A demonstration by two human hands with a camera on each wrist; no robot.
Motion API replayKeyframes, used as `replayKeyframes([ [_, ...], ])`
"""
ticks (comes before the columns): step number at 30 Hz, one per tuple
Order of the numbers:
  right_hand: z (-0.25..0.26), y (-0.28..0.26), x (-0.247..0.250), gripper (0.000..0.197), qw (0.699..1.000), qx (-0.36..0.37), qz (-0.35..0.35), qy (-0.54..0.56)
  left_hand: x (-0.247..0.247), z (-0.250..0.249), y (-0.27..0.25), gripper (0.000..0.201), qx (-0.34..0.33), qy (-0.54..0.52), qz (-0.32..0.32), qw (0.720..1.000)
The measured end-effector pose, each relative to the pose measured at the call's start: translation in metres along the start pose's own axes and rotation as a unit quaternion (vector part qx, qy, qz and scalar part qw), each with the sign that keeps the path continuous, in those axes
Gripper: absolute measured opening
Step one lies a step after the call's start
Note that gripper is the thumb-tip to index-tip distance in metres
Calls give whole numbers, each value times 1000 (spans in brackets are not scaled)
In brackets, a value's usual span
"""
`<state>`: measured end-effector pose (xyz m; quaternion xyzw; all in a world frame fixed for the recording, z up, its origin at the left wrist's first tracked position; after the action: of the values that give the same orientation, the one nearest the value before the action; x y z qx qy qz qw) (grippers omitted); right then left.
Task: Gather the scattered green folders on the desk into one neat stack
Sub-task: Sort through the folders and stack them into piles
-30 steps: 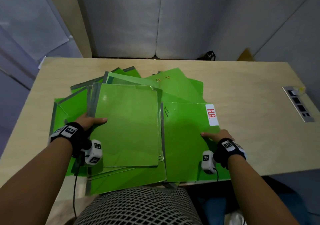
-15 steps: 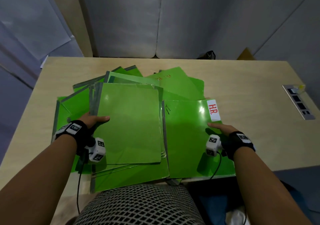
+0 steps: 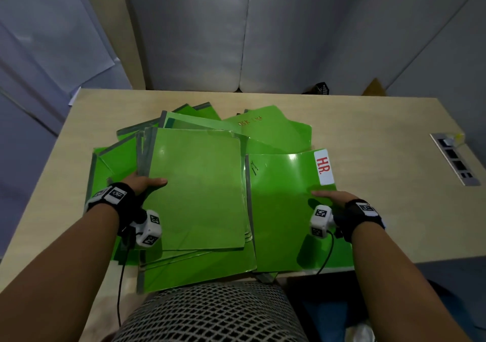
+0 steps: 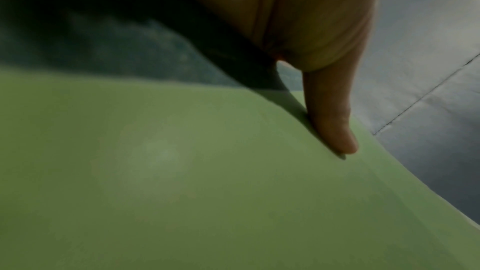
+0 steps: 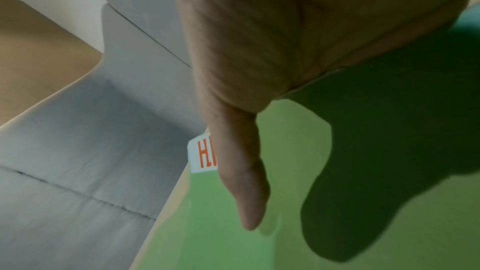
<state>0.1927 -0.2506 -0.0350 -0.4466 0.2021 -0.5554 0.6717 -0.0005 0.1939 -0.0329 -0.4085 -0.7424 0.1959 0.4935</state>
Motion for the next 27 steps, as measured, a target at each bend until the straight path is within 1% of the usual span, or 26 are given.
replayKeyframes([
  [1, 2, -1, -2, 67, 1000, 0, 9, -2, 0, 1, 0, 82, 1, 1, 0, 1000],
  [2, 3, -10, -3, 63, 1000, -5, -1, -6, 0, 2, 1, 82, 4, 0, 2, 1000],
  [3, 3, -1, 0, 68, 1000, 6, 1, -19, 0, 3, 2, 82, 6, -1, 4, 1000],
  [5, 6, 2, 1, 78, 999, 21, -19, -29, -1, 6, 4, 81, 11, -4, 2, 1000],
  [7, 11, 1, 0, 85, 999, 25, -22, -34, -1, 10, 6, 81, 15, -5, 0, 1000],
  [8, 13, 1, 0, 94, 999, 29, -25, -36, -1, 12, 7, 82, 18, -1, -1, 1000],
  [10, 14, 13, 7, 124, 998, 31, -32, -36, 0, 15, 8, 82, 23, -2, -5, 1000],
  [11, 17, 19, 9, 130, 998, 34, -25, -36, 0, 17, 8, 82, 27, -5, -7, 1000],
  [12, 21, 20, 10, 122, 998, 39, -28, -40, 0, 18, 9, 82, 31, -7, -7, 999],
  [15, 53, -11, 2, 72, 990, 84, -51, -99, -2, 22, 10, 84, 38, -15, -4, 999],
  [16, 65, -19, 0, 61, 985, 107, -71, -117, -3, 23, 10, 86, 40, -15, 0, 999],
  [17, 77, -24, -3, 56, 980, 131, -84, -126, -4, 23, 11, 87, 39, -19, 3, 999],
  [19, 102, -40, -9, 53, 963, 181, -127, -152, -7, 20, 10, 88, 31, -23, 5, 999],
  [21, 125, -67, -16, 41, 930, 237, -194, -203, -10, 15, 10, 89, 22, -30, 10, 999],
  [23, 147, -93, -23, 30, 897, 285, -245, -232, -12, 9, 11, 88, 13, -33, 17, 999],
  [25, 167, -119, -29, 28, 864, 330, -281, -256, -14, 4, 11, 86, 8, -29, 19, 999],
  [27, 186, -146, -33, 26, 833, 373, -295, -283, -15, 2, 13, 85, 10, -15, 17, 1000],
])
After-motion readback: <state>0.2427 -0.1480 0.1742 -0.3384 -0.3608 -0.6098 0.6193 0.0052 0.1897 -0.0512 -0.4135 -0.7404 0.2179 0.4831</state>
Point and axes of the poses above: each hand's wrist, its own y-axis towards the middle knuckle, its own x-axis out of the back of the hand, z = x × y, the point moved 5 cm from there along y, towards the middle knuckle, and after that the axes turned 13 degrees about y, right-handed, at the moved point
